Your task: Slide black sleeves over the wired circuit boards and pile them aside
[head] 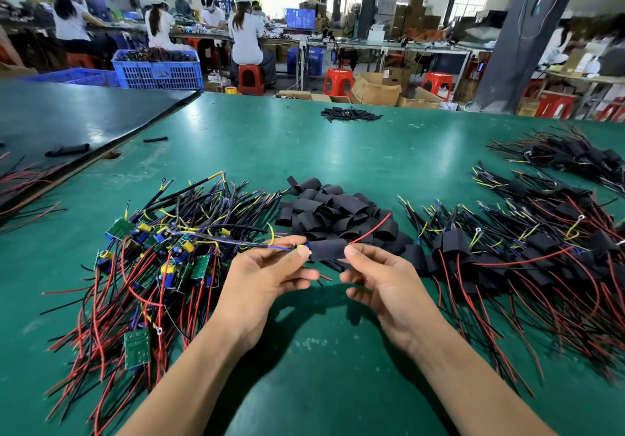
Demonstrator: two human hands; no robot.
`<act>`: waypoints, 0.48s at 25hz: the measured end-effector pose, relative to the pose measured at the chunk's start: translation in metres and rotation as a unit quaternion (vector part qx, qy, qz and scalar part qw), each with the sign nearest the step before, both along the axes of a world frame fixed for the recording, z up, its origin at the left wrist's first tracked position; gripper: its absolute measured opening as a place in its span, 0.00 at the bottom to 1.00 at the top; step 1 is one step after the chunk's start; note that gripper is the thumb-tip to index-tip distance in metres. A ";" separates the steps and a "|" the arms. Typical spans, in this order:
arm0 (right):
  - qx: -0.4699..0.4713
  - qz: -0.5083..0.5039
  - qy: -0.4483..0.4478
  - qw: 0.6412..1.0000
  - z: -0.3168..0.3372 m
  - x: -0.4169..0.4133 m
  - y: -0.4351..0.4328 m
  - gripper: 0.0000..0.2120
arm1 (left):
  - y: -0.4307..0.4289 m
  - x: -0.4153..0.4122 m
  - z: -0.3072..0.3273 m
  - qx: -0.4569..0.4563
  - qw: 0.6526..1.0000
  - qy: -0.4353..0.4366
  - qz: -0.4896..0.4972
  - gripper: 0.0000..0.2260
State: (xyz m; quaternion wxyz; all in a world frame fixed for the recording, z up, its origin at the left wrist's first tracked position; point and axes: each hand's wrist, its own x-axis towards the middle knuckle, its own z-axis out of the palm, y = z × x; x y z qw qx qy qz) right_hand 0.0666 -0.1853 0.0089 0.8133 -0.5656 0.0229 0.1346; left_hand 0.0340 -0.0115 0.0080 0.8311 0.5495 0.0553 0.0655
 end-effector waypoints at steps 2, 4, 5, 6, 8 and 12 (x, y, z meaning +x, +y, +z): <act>0.006 -0.006 0.026 1.000 0.000 0.001 -0.001 0.02 | 0.000 0.000 0.000 -0.014 1.000 0.002 -0.018 0.15; 0.000 0.000 0.049 0.999 0.001 0.002 -0.002 0.02 | 0.000 0.000 0.000 -0.010 1.000 -0.005 -0.024 0.15; -0.005 0.007 0.054 0.998 0.002 0.002 -0.002 0.02 | 0.000 0.000 0.000 -0.007 1.000 -0.007 -0.019 0.16; -0.011 0.015 0.053 0.998 0.002 0.001 -0.001 0.03 | 0.000 -0.001 0.000 -0.006 1.000 -0.007 -0.013 0.16; -0.022 0.023 0.038 0.999 0.002 0.000 0.000 0.03 | 0.001 0.000 0.001 -0.004 1.000 -0.005 -0.004 0.14; -0.020 0.039 0.039 0.998 0.002 0.001 -0.001 0.04 | 0.001 0.000 0.002 -0.004 1.000 -0.003 -0.001 0.13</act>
